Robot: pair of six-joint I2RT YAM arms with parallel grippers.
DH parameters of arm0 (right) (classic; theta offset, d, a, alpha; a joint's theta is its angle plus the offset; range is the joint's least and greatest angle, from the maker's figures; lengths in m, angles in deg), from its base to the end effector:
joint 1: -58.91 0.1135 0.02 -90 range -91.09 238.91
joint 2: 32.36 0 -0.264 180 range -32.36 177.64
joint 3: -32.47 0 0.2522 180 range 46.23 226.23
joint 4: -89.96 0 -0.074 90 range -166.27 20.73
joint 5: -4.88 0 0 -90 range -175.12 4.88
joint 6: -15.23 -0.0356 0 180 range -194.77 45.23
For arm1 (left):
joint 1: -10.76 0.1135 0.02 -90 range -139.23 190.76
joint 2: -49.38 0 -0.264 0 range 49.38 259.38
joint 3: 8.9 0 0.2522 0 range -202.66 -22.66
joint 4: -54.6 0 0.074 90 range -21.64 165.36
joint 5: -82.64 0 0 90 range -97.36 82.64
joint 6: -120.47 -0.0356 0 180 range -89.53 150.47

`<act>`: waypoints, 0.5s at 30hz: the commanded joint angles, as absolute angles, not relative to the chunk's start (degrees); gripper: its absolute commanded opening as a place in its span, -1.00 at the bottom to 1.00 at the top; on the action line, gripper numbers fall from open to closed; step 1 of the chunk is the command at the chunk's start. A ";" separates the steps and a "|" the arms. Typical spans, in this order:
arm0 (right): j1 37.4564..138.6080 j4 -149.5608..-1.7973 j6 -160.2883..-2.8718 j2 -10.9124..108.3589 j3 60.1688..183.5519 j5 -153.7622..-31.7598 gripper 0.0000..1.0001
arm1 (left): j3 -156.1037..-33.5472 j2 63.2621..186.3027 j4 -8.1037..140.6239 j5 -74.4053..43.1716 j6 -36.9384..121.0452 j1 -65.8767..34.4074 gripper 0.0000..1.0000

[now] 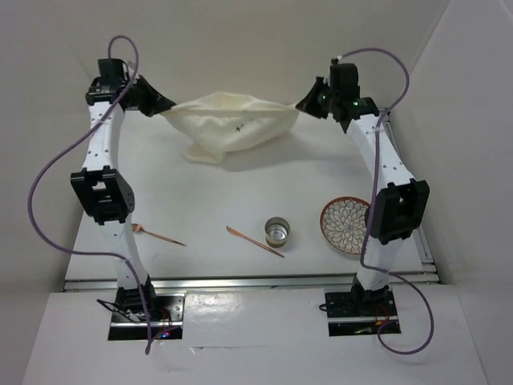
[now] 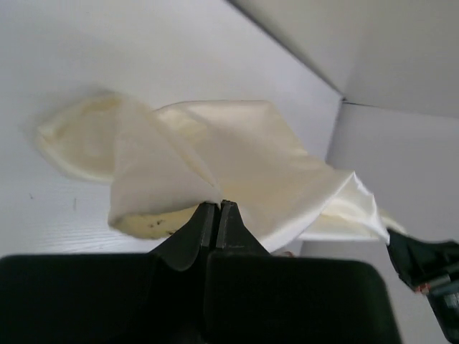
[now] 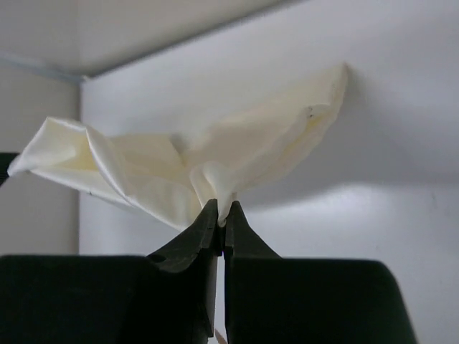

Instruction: Set the dinner table for one person

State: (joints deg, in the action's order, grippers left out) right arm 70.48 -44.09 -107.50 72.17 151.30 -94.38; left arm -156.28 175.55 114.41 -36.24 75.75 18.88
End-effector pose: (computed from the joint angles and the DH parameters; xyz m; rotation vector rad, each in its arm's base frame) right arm 0.4138 0.0906 0.3741 0.3031 2.1590 0.6218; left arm 0.4906 0.0526 0.3522 -0.7741 2.1698 -0.9086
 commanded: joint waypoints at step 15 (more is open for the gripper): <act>69.19 -58.26 -107.90 50.08 101.08 -92.14 -1.00 | -98.58 139.89 104.29 -28.31 68.62 23.42 1.00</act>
